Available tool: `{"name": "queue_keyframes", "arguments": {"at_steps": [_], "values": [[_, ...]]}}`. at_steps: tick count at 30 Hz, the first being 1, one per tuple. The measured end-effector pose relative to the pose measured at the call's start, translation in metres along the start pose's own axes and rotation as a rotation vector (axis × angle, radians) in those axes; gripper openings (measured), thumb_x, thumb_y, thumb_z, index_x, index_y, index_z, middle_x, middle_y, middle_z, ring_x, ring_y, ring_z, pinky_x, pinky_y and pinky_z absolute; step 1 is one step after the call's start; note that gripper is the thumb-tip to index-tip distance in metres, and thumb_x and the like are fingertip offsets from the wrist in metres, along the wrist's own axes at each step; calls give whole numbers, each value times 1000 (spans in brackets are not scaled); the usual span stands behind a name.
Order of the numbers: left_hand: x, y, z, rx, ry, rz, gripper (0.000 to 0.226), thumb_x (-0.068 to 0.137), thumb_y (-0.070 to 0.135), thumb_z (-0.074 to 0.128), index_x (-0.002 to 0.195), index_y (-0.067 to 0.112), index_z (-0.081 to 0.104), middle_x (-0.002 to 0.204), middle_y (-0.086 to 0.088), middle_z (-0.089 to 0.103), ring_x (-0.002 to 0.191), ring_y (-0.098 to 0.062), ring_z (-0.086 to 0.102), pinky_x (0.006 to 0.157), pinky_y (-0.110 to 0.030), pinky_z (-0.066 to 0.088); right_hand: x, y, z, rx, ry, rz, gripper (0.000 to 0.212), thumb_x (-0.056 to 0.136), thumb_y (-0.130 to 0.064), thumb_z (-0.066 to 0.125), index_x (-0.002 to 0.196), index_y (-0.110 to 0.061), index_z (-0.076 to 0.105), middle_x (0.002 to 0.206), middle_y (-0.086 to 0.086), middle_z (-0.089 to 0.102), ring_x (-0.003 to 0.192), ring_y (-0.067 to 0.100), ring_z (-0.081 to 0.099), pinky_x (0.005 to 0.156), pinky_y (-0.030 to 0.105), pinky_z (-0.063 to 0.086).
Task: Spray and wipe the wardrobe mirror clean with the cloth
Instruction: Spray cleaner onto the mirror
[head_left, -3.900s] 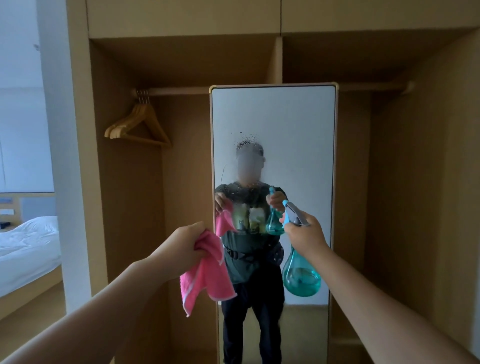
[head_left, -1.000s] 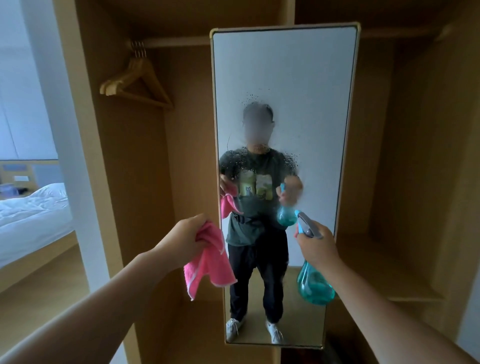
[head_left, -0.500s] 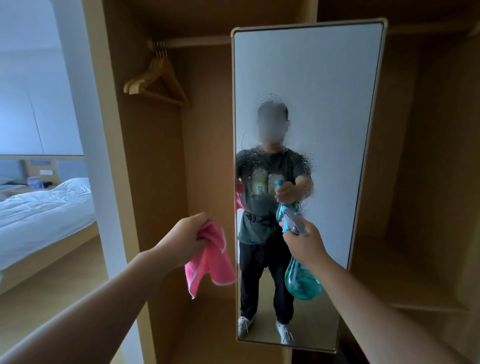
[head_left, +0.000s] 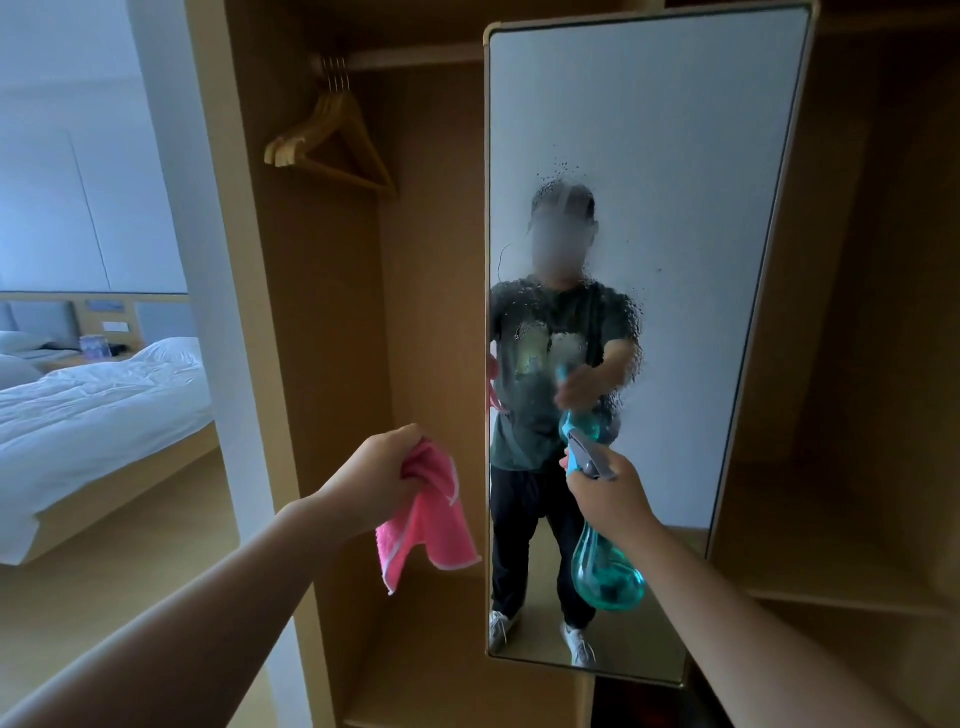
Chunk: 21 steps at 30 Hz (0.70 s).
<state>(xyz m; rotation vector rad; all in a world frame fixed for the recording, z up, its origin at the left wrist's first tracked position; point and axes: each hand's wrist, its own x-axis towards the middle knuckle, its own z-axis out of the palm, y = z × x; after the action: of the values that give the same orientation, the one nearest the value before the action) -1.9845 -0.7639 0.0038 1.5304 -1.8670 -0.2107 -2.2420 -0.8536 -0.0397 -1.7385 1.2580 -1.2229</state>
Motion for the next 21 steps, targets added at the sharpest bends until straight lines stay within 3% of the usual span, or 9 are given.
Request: {"name": "queue_keyframes", "arguments": {"at_steps": [2, 5, 13, 17, 21], "values": [[-3, -3, 7, 10, -11, -17, 34, 81, -6, 56, 90, 27, 62, 79, 21, 68, 76, 8, 64, 61, -14, 54, -3, 7, 7, 18, -5, 20, 23, 87, -3, 49, 101, -15, 62, 94, 11, 65, 59, 13, 51, 46, 10, 38], [-7, -7, 16, 21, -38, -28, 38, 81, -6, 57, 88, 31, 59, 82, 33, 63, 76, 13, 62, 57, -6, 48, -9, 19, 16, 0, -31, 48, 24, 89, -5, 50, 108, -14, 61, 99, 7, 65, 65, 9, 53, 51, 10, 38], [-14, -24, 37, 39, -54, -72, 26, 82, -4, 58, 92, 21, 61, 84, 14, 65, 76, 11, 61, 57, -9, 50, -23, 45, 30, -13, -56, 95, 19, 89, -3, 50, 101, -14, 58, 76, 0, 54, 64, 6, 48, 53, 12, 34], [-15, -23, 42, 34, -55, -83, 24, 82, -5, 58, 93, 16, 62, 80, 16, 65, 75, 12, 62, 57, -9, 50, -26, 49, 30, -7, -63, 102, 22, 89, -3, 50, 106, -13, 60, 91, 7, 62, 67, 7, 50, 55, 14, 35], [-14, -19, 45, 57, -56, -71, 28, 82, -4, 57, 93, 21, 62, 81, 20, 64, 77, 14, 59, 58, -7, 48, -27, 52, 26, -37, -41, 92, 13, 88, -6, 51, 86, -16, 59, 70, 2, 54, 57, 9, 46, 47, 11, 33]]}}
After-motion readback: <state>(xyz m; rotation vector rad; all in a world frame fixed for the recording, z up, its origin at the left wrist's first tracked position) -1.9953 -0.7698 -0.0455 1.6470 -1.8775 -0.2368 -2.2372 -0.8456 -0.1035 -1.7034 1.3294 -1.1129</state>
